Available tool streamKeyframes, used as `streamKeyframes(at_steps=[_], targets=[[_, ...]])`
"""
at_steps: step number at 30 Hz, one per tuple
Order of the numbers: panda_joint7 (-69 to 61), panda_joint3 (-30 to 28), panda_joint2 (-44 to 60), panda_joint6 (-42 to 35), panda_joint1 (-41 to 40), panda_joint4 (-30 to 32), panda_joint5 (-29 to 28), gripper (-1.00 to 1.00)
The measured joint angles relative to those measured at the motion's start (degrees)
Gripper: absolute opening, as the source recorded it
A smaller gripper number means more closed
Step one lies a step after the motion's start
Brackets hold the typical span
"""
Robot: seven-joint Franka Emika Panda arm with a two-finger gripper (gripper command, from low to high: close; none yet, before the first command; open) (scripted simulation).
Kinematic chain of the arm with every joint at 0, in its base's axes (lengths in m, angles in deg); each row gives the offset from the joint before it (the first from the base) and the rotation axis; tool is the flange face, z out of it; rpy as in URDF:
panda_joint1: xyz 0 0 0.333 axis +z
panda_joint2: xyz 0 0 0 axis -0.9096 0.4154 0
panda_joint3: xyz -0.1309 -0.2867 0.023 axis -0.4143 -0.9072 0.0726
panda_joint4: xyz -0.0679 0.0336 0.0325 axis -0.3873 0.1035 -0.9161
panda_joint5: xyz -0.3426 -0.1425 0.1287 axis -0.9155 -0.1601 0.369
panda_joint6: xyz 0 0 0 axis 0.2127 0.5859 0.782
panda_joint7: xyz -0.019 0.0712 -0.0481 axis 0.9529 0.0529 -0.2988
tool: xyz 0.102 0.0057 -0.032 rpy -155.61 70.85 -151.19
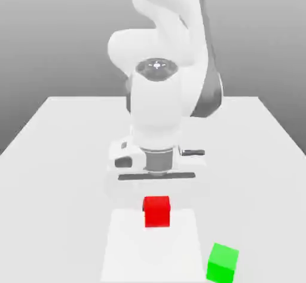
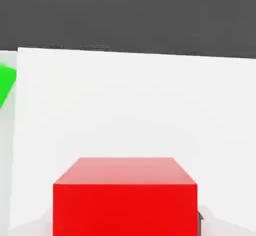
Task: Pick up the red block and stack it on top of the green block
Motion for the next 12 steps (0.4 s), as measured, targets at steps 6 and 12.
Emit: streamKeyframes(at_steps=[6, 12], targets=[[8.8, 2.9, 6.6, -3.1, 5.5, -9.7, -2.3, -1.00], [10.3, 1.9, 12.4, 1.9, 6.5, -10.3, -3.9, 1.00]])
